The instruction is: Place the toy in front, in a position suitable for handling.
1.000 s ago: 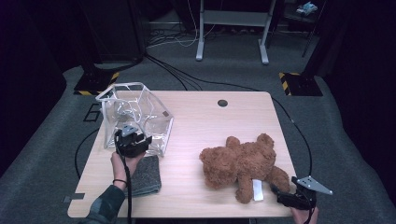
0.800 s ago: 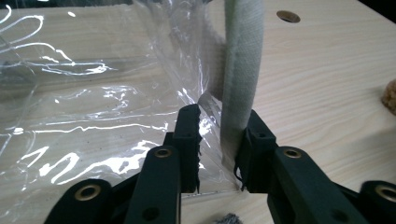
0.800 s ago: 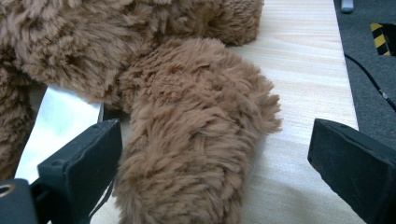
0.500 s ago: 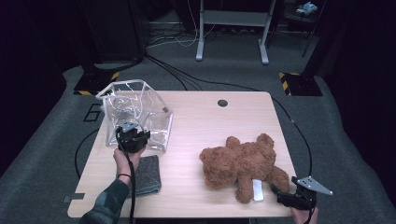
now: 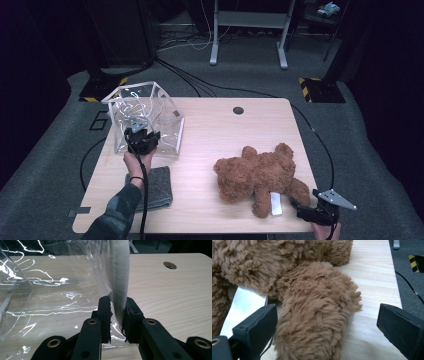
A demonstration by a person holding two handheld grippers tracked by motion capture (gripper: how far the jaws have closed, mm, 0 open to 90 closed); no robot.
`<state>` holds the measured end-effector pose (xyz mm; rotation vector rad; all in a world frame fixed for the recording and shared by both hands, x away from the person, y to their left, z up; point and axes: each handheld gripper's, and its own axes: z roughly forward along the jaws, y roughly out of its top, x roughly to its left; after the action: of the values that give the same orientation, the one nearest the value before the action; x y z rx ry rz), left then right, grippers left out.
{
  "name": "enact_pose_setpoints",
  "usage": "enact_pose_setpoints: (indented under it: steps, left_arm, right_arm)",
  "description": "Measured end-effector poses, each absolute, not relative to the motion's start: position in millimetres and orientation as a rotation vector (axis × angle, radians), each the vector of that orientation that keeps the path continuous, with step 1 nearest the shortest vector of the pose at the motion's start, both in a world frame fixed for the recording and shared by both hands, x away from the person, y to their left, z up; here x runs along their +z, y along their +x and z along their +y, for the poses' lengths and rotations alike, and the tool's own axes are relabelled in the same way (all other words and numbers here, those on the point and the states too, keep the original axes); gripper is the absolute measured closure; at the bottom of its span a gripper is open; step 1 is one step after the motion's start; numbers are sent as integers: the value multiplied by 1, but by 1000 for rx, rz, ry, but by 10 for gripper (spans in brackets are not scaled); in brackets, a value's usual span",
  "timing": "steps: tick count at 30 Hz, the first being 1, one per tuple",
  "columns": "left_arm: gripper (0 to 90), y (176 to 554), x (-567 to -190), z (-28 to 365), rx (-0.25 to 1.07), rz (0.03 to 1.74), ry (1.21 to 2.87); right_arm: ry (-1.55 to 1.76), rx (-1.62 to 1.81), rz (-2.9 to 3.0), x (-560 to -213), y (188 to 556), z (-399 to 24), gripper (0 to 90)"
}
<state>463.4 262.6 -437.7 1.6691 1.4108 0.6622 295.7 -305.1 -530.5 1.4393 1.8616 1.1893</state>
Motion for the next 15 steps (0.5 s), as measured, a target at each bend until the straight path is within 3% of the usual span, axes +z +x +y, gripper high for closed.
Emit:
enact_pose_setpoints:
  steps: [15]
  left_arm:
    - [785,497,-447,264,692,1491,1660]
  right_arm:
    - [1425,1187,1865,-531,295,-304,29]
